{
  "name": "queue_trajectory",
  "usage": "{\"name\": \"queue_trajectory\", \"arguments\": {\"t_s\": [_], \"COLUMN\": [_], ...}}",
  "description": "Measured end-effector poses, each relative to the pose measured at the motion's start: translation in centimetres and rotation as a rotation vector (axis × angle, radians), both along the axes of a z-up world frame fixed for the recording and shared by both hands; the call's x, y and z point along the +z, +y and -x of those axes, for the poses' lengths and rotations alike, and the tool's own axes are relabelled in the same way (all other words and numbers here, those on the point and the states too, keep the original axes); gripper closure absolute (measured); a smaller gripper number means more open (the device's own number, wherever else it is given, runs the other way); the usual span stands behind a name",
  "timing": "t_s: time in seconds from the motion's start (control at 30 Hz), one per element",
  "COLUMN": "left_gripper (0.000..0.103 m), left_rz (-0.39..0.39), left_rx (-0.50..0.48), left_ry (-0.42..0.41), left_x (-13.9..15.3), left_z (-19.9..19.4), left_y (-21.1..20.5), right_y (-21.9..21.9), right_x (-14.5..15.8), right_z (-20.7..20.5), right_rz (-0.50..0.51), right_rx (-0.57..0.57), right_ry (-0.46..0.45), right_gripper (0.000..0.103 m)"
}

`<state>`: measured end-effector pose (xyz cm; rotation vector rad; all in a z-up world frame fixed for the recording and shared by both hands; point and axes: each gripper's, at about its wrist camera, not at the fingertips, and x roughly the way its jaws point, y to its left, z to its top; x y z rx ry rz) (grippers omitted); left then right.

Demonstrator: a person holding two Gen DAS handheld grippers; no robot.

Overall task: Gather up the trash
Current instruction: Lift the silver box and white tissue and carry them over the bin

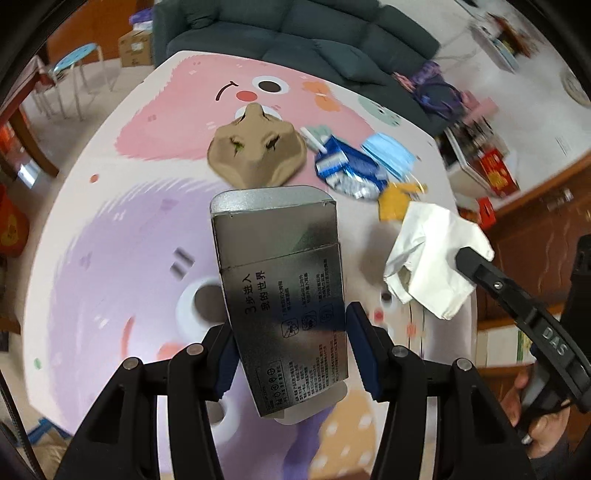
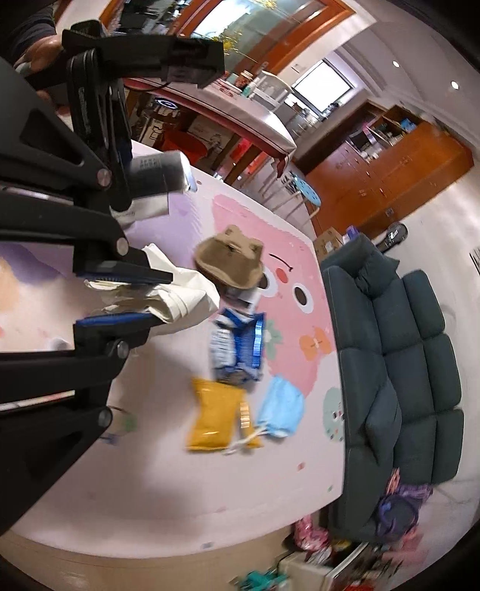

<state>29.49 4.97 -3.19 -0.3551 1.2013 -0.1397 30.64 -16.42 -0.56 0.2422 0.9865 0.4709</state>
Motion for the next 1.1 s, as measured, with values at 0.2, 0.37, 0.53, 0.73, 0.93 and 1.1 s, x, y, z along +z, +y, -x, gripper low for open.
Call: {"name": "queue_trajectory", "arguments": {"t_s": [0.2,0.37,0.53,0.73,0.93,1.1], "left_gripper": [0.051,0.051,0.051,0.051,0.05,0.05], "left_rz": [-0.013,-0.018,-0.015,-0.031,-0.066,-0.087], "left_rx": [-0.138,-0.254,-0.343,-0.463,-0.541,-0.577], "left_ry": [-0.026,-0.065,-0.051,-0.042,0.001,0.036], "left_x": [1.9,2.9,2.8,2.0,-0.8,-4.8], "left_z": [6.4,11.4,15.0,19.6,23.8,26.9], "left_y": [2.1,3.6,4.1,2.5,0.2,-1.9], "right_y": [1.2,2.8,3.9,4.6,3.8,2.5], "right_x": [0.3,0.1,-0.4,-1.5,-4.3,-9.4], "right_z": [8.1,15.4,22.1,27.6,30.9,32.7], "right_rz": [-0.017,-0.021,-0.034,-0.014,0.005,0.006], "right_rx": [-0.132,-0.218,-0.307,-0.344,-0.363,-0.377], "right_ry": [0.027,0.035,0.063,0.112,0.186,0.268], "right_gripper": [0.089,0.089,0.089,0.089,0.089,0.089]}}
